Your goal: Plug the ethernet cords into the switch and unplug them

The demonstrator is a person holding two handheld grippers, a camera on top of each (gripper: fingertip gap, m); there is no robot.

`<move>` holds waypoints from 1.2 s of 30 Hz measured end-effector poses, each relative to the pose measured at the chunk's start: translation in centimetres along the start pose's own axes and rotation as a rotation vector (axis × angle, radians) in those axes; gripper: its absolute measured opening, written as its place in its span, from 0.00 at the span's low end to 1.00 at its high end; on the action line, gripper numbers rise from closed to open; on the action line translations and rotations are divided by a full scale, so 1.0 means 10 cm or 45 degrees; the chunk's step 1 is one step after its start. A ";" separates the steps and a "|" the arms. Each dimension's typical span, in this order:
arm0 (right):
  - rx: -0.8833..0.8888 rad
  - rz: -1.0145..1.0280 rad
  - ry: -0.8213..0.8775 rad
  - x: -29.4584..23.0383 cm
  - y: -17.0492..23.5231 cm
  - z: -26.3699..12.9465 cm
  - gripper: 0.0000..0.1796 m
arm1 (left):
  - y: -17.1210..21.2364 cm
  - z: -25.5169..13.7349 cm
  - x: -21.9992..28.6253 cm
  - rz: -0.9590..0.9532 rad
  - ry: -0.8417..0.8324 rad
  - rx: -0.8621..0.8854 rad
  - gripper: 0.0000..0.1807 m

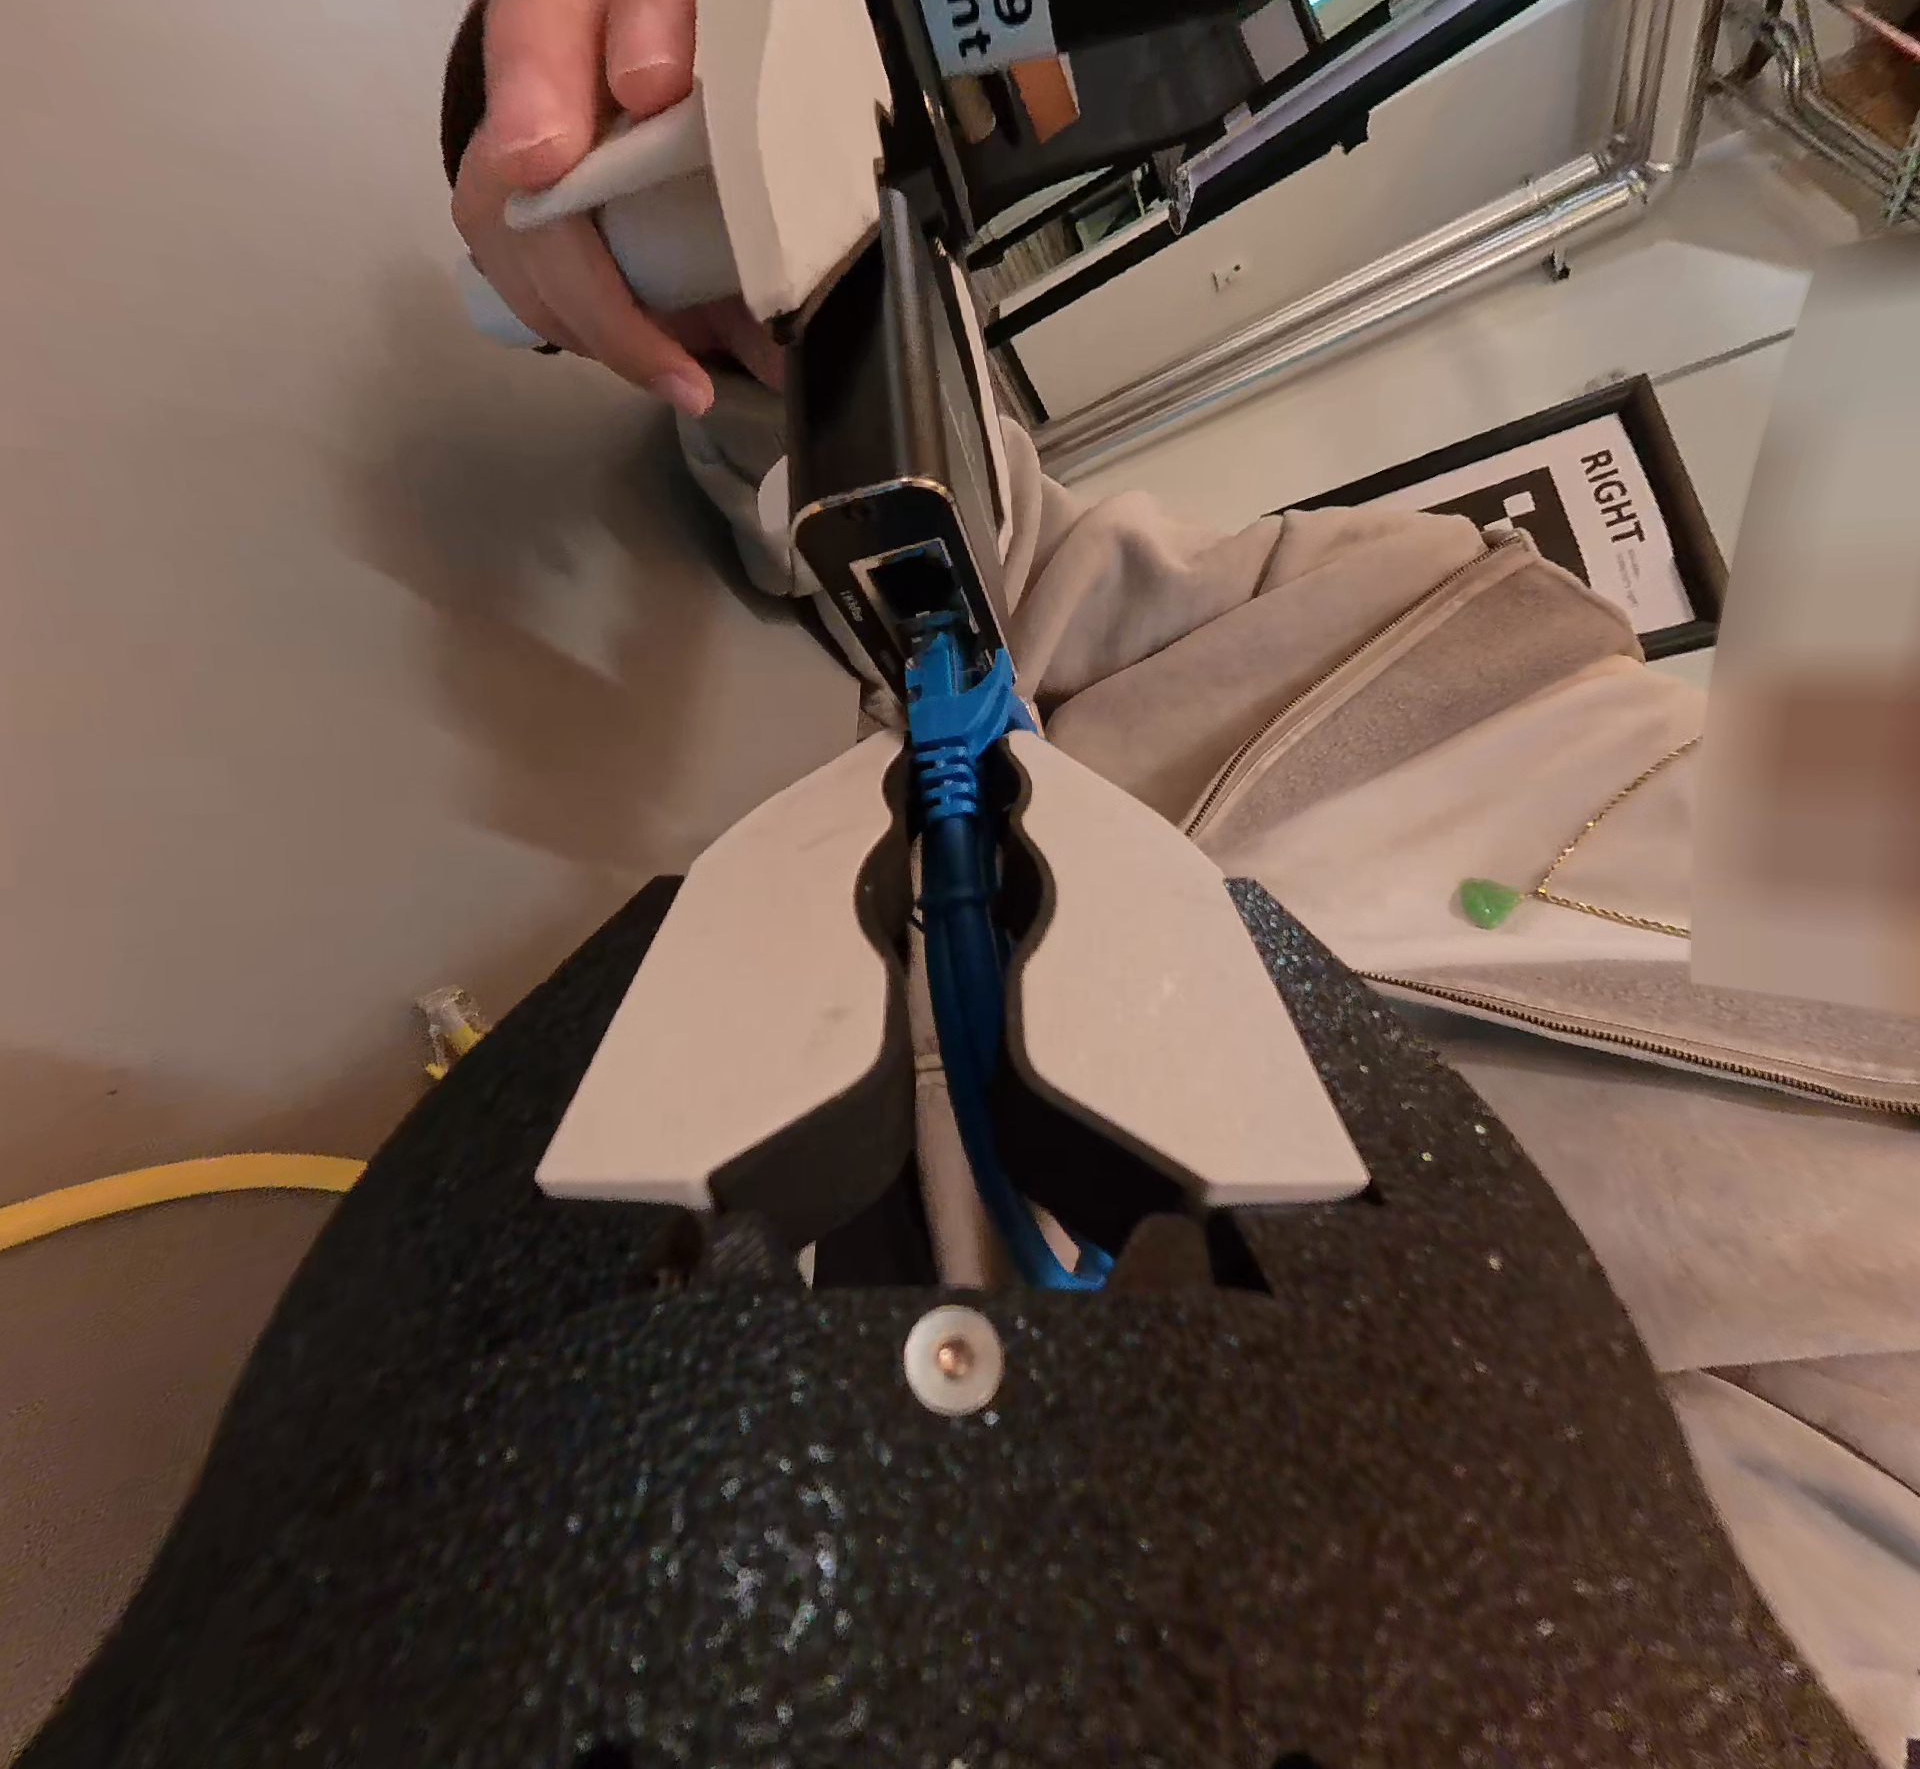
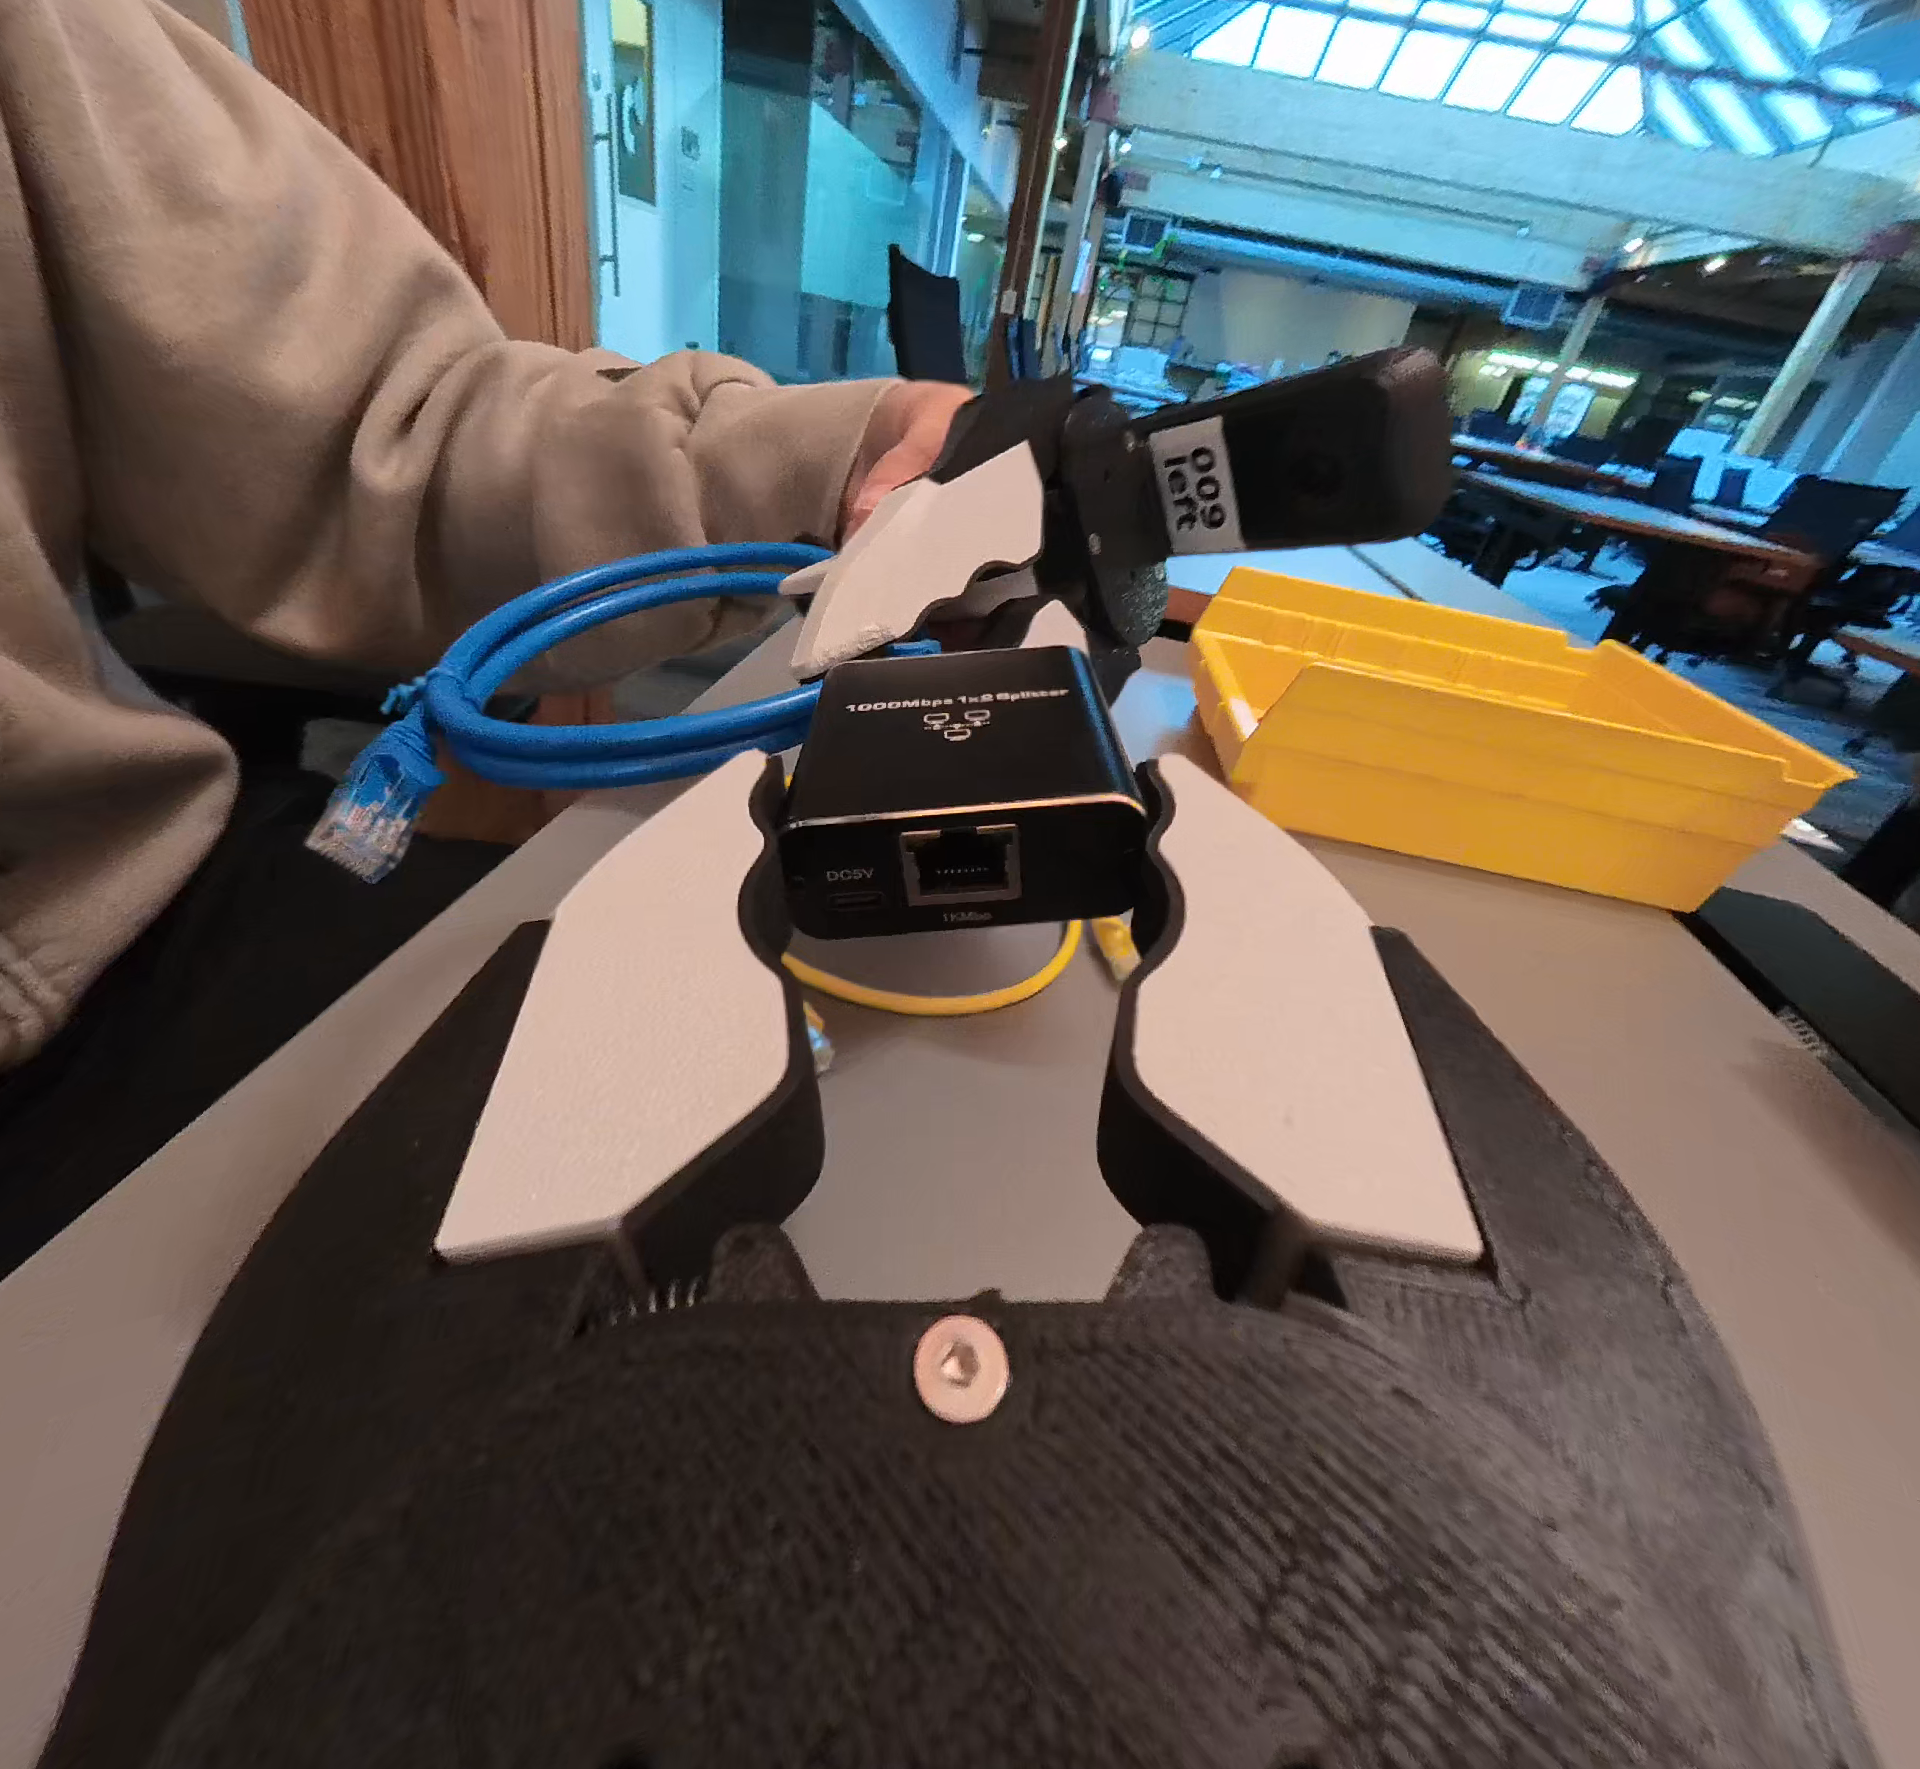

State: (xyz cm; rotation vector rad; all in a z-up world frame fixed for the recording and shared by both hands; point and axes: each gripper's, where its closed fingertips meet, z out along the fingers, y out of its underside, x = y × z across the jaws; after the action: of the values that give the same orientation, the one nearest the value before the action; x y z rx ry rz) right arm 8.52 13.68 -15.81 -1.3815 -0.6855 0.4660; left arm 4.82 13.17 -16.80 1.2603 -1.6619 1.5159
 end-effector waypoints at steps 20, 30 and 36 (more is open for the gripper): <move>0.113 0.118 0.063 0.16 -0.19 -0.17 0.36 | -0.41 -0.37 0.16 0.755 -0.620 0.473 0.33; 0.176 0.185 0.197 0.40 -0.18 -0.50 0.36 | -0.23 -1.07 0.04 0.947 -1.234 0.625 0.37; 0.198 0.177 0.204 0.42 -0.23 -0.60 0.36 | 0.38 -1.33 -0.69 0.734 -1.456 0.232 0.31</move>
State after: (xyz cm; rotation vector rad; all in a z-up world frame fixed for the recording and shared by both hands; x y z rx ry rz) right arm 15.43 11.78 -13.09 -1.3076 -0.4156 0.5018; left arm 1.71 27.52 -21.73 2.0943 -2.8312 1.2879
